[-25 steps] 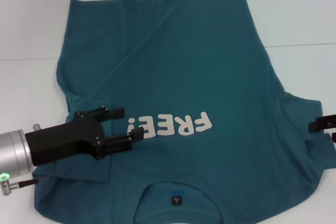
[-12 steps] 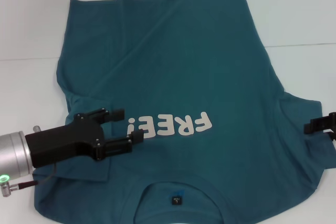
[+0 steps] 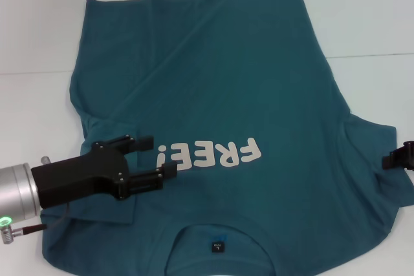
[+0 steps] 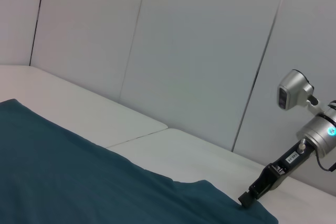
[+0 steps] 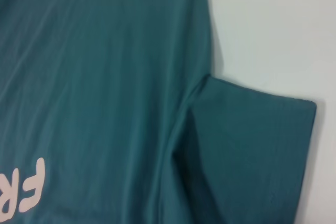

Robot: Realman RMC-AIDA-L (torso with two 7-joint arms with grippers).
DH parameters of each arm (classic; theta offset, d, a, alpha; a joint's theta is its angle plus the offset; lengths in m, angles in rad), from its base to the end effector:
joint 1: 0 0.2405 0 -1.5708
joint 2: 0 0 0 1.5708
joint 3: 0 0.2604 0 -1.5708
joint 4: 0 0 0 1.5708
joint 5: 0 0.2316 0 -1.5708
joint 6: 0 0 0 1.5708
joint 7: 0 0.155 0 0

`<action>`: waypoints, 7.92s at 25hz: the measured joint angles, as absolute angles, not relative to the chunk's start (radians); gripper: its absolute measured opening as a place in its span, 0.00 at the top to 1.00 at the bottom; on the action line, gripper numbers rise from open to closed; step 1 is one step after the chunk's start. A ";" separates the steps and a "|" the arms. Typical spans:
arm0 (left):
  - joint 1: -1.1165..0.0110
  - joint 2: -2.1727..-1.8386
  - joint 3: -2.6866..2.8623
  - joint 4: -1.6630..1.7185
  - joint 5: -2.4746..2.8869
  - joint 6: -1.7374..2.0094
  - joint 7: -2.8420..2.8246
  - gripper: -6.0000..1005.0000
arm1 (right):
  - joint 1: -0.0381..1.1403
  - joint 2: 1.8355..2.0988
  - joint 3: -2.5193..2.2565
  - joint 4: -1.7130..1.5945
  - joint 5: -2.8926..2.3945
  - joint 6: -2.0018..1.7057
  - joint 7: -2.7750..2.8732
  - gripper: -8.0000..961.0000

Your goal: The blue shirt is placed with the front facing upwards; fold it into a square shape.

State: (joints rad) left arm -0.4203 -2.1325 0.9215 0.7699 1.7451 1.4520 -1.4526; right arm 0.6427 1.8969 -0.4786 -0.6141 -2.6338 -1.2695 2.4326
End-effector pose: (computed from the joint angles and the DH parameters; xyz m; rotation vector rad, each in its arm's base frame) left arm -0.2533 0.3487 -0.0266 -2.6372 -0.6647 -0.8293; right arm 0.3766 0.3930 0.0747 -1.9028 1.8012 0.1328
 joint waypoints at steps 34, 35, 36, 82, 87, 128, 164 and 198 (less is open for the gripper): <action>-0.421 -2.129 0.920 0.773 1.746 1.465 -1.460 0.17 | 0.692 1.877 -0.538 -0.847 -2.638 -1.435 2.474 0.95; -0.421 -2.129 0.920 0.774 1.746 1.465 -1.460 0.17 | 0.698 1.878 -0.547 -0.850 -2.638 -1.435 2.478 0.95; -0.421 -2.129 0.920 0.774 1.746 1.466 -1.460 0.17 | 0.705 1.880 -0.555 -0.852 -2.638 -1.436 2.481 0.95; -0.463 -2.121 0.925 0.770 1.746 1.468 -1.459 0.17 | 0.855 1.923 -0.757 -0.733 -2.740 -1.308 2.661 0.35; -0.462 -2.123 0.927 0.770 1.746 1.467 -1.455 0.17 | 0.822 1.919 -0.723 -0.693 -2.736 -1.249 2.661 0.35; -0.466 -2.123 0.927 0.759 1.749 1.468 -1.451 0.17 | 0.785 1.957 -0.725 -0.590 -2.609 -1.042 2.617 0.85; -0.442 -2.119 0.904 0.775 1.744 1.480 -1.470 0.17 | 0.853 1.982 -0.757 -0.606 -2.529 -0.979 2.614 0.66; -0.180 -2.167 0.708 1.019 2.027 1.405 -1.659 0.17 | 0.447 1.998 -0.709 -0.902 -2.075 -1.341 2.177 0.22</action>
